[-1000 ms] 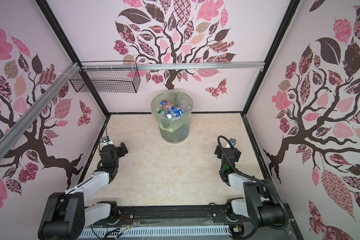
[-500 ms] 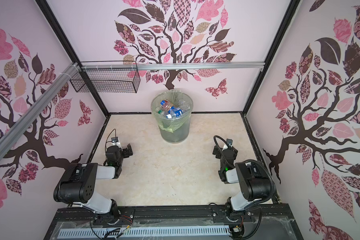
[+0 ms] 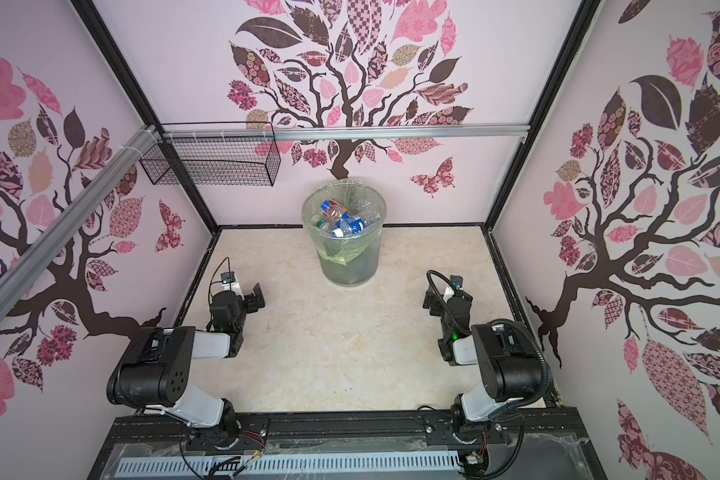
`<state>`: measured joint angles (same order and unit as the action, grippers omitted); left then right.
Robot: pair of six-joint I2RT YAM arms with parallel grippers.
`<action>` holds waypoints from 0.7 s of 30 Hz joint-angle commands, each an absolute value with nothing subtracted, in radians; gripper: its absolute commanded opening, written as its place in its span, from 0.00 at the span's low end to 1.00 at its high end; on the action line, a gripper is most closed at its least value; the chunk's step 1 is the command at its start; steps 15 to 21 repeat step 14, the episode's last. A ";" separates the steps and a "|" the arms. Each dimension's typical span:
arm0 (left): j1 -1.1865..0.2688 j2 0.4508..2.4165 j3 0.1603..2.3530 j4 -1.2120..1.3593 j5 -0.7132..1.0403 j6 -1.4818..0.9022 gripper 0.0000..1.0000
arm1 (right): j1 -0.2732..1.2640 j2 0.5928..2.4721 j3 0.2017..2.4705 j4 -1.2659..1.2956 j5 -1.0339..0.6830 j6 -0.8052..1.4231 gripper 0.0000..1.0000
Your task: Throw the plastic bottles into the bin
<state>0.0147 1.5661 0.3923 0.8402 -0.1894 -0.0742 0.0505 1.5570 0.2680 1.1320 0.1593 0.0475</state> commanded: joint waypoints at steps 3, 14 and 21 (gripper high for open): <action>0.015 1.558 0.388 0.859 -0.183 -0.065 0.98 | 0.048 1.563 0.284 1.164 0.150 0.043 1.00; 0.015 1.556 0.385 0.863 -0.183 -0.065 0.98 | 0.049 1.562 0.284 1.160 0.148 0.043 1.00; 0.015 1.556 0.385 0.863 -0.183 -0.065 0.98 | 0.049 1.562 0.284 1.160 0.148 0.043 1.00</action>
